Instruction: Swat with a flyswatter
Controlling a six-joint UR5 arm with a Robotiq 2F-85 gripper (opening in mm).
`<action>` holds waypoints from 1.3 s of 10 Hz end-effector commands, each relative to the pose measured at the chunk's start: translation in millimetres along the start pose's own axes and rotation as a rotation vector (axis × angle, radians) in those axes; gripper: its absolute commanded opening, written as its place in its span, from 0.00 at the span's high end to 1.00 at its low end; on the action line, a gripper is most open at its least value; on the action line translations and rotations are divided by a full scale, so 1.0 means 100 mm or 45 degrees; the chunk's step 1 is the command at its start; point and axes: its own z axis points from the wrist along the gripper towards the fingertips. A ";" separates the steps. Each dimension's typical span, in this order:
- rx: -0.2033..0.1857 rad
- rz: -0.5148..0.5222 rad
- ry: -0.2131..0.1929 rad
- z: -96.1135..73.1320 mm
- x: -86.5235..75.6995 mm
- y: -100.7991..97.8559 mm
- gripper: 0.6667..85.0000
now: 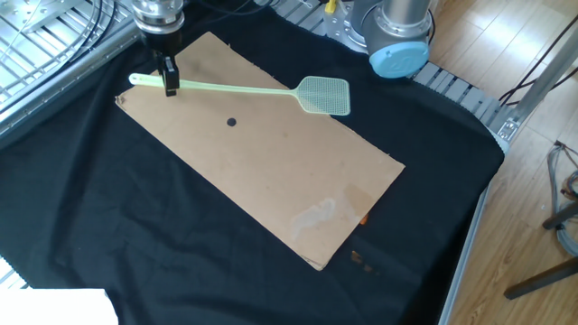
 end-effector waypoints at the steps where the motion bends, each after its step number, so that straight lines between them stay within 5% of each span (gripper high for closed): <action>1: -0.013 0.013 0.008 -0.02 0.04 -0.03 0.28; 8: -0.068 0.021 0.009 0.15 0.14 0.00 0.28; 13: -0.024 0.010 -0.040 0.21 0.01 -0.05 0.33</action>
